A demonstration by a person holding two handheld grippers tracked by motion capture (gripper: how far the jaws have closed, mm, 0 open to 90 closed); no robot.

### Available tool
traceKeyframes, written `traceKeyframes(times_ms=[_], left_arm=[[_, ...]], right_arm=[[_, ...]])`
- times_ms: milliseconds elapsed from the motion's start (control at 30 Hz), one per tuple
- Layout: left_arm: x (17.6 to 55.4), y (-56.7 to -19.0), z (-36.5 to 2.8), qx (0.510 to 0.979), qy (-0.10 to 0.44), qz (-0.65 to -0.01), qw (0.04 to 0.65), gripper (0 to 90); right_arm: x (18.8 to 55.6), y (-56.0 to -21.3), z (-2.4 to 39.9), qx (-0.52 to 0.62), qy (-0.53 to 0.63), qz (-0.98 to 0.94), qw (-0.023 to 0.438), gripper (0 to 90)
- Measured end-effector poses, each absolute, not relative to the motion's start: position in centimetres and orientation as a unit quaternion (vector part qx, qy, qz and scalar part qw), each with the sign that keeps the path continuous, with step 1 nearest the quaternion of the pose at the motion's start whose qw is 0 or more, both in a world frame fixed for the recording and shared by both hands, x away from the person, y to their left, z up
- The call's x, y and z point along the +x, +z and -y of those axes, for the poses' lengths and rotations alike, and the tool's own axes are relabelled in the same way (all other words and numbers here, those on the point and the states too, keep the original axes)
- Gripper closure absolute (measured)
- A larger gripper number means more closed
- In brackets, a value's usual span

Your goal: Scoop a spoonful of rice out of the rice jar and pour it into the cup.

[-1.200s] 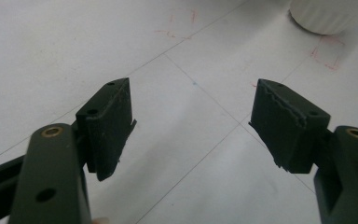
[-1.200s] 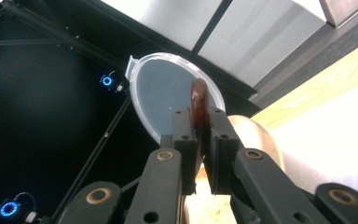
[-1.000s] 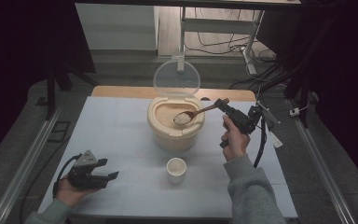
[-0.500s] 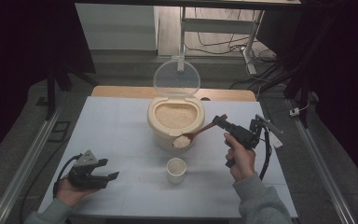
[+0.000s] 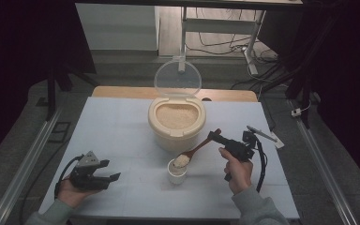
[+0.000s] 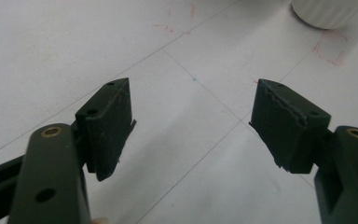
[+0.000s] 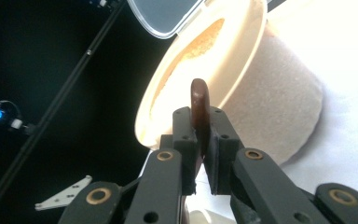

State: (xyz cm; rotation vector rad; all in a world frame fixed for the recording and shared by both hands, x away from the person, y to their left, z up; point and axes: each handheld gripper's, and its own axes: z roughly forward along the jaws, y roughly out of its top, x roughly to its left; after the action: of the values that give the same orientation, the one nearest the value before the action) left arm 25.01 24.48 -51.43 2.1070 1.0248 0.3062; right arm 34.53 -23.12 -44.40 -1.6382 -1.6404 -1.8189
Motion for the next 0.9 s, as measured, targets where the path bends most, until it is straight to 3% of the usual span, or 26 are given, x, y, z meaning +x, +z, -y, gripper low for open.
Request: traceKeyframes(times_ms=[433,767,900], left_arm=[[25.0,-51.6,-24.5,0.826,0.12,-0.402,0.377,28.7],[25.0,-51.6,-24.4,0.826,0.12,-0.402,0.377,28.7],[25.0,-51.6,-24.4,0.825,0.121,-0.402,0.378,28.6]], right_arm=[[33.3,-42.8,21.2,-0.5,-0.608,0.617,-0.007,83.6],[30.3,-40.6,19.4,-0.368,-0.626,0.678,-0.119,83.6],[30.1,-40.6,19.8,-0.362,-0.636,0.672,-0.115,83.6]])
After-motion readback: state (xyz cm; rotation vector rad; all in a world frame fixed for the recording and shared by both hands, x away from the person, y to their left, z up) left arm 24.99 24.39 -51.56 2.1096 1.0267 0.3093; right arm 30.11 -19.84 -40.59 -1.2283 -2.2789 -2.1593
